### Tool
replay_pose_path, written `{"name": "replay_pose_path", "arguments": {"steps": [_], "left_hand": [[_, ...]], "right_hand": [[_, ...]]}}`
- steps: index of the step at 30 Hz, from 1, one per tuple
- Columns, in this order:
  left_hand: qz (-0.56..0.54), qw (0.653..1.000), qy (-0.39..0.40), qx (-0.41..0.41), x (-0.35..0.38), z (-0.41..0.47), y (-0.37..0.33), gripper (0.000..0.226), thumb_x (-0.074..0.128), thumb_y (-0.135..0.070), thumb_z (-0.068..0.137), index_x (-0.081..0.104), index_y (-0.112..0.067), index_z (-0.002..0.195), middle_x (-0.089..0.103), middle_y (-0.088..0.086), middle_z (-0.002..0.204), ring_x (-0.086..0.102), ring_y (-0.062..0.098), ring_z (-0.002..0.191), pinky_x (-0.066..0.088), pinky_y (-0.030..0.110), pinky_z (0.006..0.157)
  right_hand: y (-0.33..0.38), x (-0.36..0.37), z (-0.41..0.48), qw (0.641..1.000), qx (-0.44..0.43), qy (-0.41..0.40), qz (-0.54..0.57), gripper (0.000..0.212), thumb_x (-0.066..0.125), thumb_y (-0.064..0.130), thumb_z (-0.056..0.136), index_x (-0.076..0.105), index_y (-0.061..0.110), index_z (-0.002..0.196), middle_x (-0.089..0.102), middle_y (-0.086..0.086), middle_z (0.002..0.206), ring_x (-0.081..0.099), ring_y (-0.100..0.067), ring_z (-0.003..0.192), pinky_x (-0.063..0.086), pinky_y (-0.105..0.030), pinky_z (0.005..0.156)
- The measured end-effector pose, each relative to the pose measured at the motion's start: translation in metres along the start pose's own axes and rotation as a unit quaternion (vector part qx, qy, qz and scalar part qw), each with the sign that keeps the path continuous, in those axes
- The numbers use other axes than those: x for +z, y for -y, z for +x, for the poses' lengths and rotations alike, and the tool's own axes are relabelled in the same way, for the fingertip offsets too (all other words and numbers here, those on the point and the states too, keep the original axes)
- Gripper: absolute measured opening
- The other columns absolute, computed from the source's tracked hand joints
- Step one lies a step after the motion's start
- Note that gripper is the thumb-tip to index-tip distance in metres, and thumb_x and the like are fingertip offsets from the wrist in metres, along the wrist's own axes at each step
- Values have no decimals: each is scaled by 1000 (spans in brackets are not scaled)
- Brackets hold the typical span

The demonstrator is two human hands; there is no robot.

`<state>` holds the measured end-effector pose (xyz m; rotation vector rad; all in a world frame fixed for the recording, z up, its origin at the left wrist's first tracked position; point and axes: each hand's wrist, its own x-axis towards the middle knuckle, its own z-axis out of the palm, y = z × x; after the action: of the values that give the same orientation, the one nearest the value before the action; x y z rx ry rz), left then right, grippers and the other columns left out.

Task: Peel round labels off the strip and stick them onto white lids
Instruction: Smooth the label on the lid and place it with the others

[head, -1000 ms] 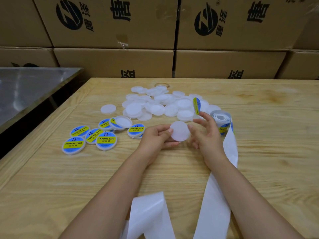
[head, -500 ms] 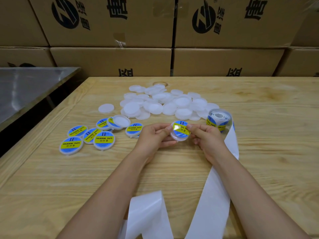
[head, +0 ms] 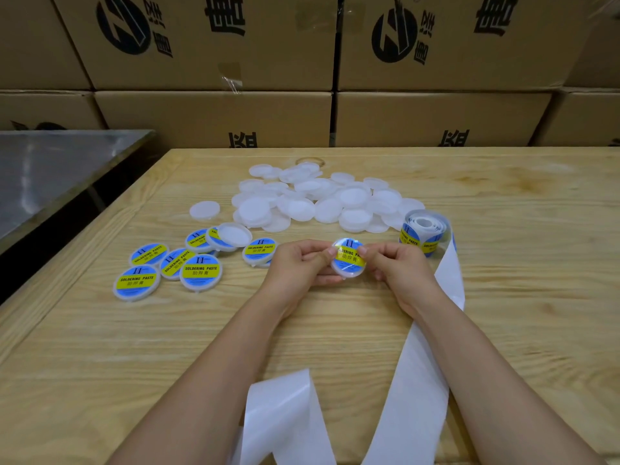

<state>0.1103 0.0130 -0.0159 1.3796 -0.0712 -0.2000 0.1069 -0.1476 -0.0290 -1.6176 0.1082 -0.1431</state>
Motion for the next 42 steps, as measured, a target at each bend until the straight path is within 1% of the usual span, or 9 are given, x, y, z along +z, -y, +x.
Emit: {"name": "replay_pose_path", "arguments": {"steps": [6, 10, 18, 23, 26, 29, 32, 37, 42], "left_hand": [[13, 1000, 2, -1, 0, 1, 3, 5, 59, -3, 89, 63, -2, 87, 72, 4, 67, 69, 15, 62, 58, 24, 58], [18, 1000, 2, 1, -1, 2, 5, 4, 59, -2, 89, 61, -1, 86, 71, 5, 65, 69, 16, 61, 59, 26, 59], [1, 1000, -15, 3, 2, 1, 4, 4, 58, 0, 89, 59, -1, 85, 70, 5, 62, 69, 17, 57, 59, 26, 60], [-40, 999, -12, 0, 2, 0, 1, 7, 57, 1, 89, 59, 0, 83, 70, 6, 63, 69, 16, 59, 59, 25, 60], [-55, 998, 0, 2, 2, 0, 0, 8, 54, 2, 90, 58, -1, 83, 70, 7, 64, 69, 17, 59, 58, 26, 59], [-35, 999, 10, 9, 4, -1, 1, 8, 53, 2, 91, 56, -1, 84, 69, 7, 62, 69, 16, 58, 58, 25, 57], [-9, 999, 22, 24, 7, -3, 3, 10, 56, 3, 89, 57, -3, 82, 66, 5, 58, 68, 13, 57, 58, 25, 57], [-61, 998, -2, 33, 5, -3, 3, 6, 58, 0, 88, 59, -3, 83, 69, 6, 63, 68, 12, 60, 56, 23, 57], [-101, 995, -18, 15, -4, 1, -1, 12, 57, -6, 90, 61, 3, 97, 73, 9, 76, 70, 16, 66, 57, 23, 58]], "right_hand": [[-1, 2, -3, 998, -19, -17, -51, 16, 71, 17, 81, 65, 12, 67, 60, -2, 63, 43, -3, 45, 37, -17, 48], [-3, 5, -4, 987, -40, -64, -139, 19, 74, 26, 79, 63, 15, 68, 59, 9, 57, 49, -2, 48, 40, -22, 55], [0, 17, -12, 982, -75, -122, -127, 16, 74, 27, 79, 62, 18, 73, 67, -6, 65, 59, -16, 42, 48, -23, 45], [0, 21, -14, 986, -83, -125, -66, 38, 72, 21, 81, 48, 31, 109, 68, -2, 64, 60, -20, 42, 48, -23, 44], [-2, 22, -13, 981, -117, -128, -91, 6, 67, 23, 85, 62, 24, 87, 65, -1, 65, 58, -14, 49, 45, -25, 48], [-4, 24, -11, 972, -131, -162, -110, 20, 66, 26, 86, 55, 19, 70, 64, -1, 69, 61, -18, 67, 45, -24, 59], [-2, 24, -10, 969, -111, -183, -124, 31, 70, 37, 81, 53, 13, 71, 61, -1, 67, 57, -12, 65, 38, -15, 55], [-1, 28, -13, 979, -126, -99, -129, 30, 76, 36, 74, 47, 26, 79, 59, 13, 72, 52, 8, 59, 39, -8, 55], [-3, 24, -13, 979, -163, -45, -110, 23, 70, 21, 83, 52, 35, 87, 63, 7, 79, 56, -11, 69, 43, -18, 62]]}}
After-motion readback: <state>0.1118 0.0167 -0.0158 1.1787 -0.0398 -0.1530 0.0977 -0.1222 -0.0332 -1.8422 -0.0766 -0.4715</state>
